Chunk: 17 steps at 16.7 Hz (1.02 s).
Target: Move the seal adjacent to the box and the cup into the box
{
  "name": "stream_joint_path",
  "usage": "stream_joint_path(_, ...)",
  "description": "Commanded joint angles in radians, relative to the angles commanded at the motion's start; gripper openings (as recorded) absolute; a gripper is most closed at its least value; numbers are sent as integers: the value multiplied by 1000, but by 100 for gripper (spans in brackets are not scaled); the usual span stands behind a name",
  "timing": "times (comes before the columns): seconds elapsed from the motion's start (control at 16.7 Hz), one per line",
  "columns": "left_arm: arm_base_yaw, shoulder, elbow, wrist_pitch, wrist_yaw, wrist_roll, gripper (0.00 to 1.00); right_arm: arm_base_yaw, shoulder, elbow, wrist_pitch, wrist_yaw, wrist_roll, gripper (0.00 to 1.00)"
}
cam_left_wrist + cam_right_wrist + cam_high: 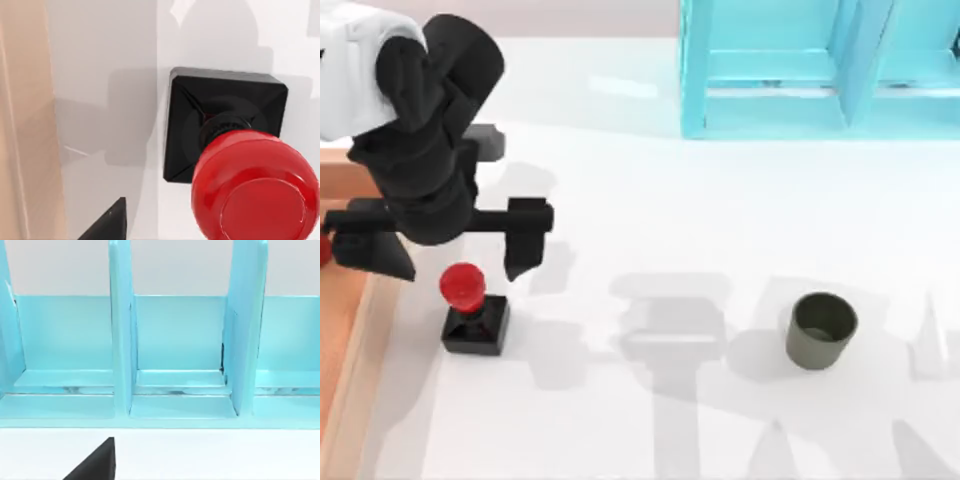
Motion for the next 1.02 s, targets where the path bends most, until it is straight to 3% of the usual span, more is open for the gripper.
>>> stream_joint_path(0.36, -2, 1, 17, -16, 0, 0, 100, 0, 0, 0, 0, 0, 0, 100)
stream_joint_path(0.84, -5, -4, 343, -352, 0, -5, 100, 0, 0, 0, 0, 0, 0, 100)
stream_joint_path(1.02, -5, -10, 387, -397, 0, -5, 100, 0, 0, 0, 0, 0, 0, 100)
